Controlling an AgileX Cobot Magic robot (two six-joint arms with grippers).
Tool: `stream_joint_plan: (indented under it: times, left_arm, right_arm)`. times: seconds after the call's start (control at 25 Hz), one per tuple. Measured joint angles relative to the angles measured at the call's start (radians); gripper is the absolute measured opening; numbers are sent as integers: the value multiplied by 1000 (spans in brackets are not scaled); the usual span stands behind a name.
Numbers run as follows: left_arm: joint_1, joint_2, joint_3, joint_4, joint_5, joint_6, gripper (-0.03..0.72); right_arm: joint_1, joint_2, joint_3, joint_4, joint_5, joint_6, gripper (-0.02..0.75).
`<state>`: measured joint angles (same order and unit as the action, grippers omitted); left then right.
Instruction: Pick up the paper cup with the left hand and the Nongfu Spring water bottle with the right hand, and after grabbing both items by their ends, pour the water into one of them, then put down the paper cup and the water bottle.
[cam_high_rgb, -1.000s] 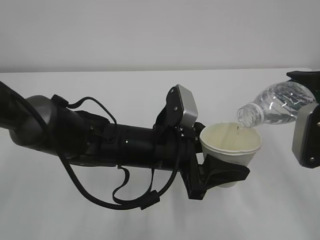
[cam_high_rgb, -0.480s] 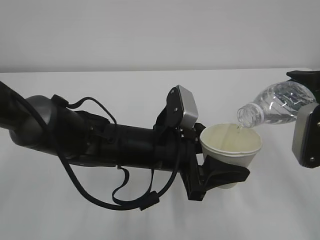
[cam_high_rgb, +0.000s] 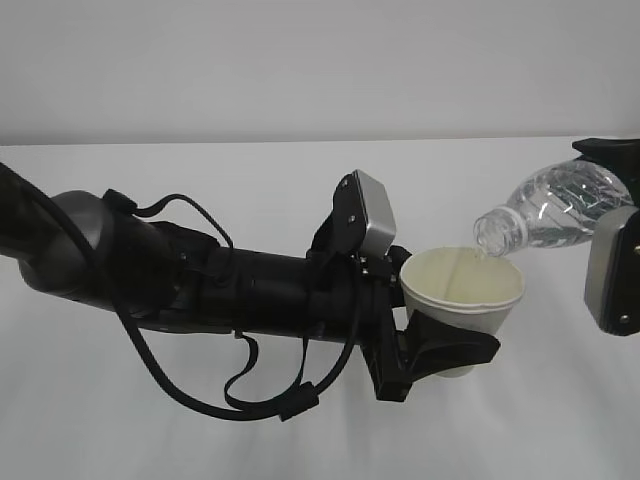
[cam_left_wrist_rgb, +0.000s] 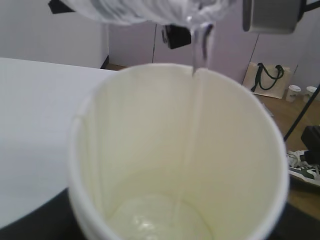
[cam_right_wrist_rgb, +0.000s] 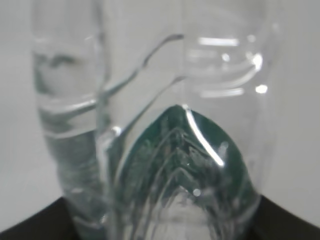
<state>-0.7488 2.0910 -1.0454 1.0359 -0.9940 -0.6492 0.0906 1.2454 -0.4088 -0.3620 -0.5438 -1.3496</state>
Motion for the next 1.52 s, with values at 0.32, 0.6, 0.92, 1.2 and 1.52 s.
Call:
stream_joint_plan:
  times: [0.32,0.6,0.92,1.2,1.52]
  left_arm:
    - [0,0,0,0,0,0,463]
    - [0,0,0,0,0,0,463]
    - [0,0,0,0,0,0,463]
    - [0,0,0,0,0,0,463]
    - [0,0,0,2,0,0,463]
  right_arm:
    - [0,0,0,0,-3,-9,402]
    - [0,0,0,0,-5,-9,402]
    - [0,0,0,0,-7,-16,402]
    - [0,0,0,9,-7,-23,402]
    - [0,0,0,56,-15,-51,402]
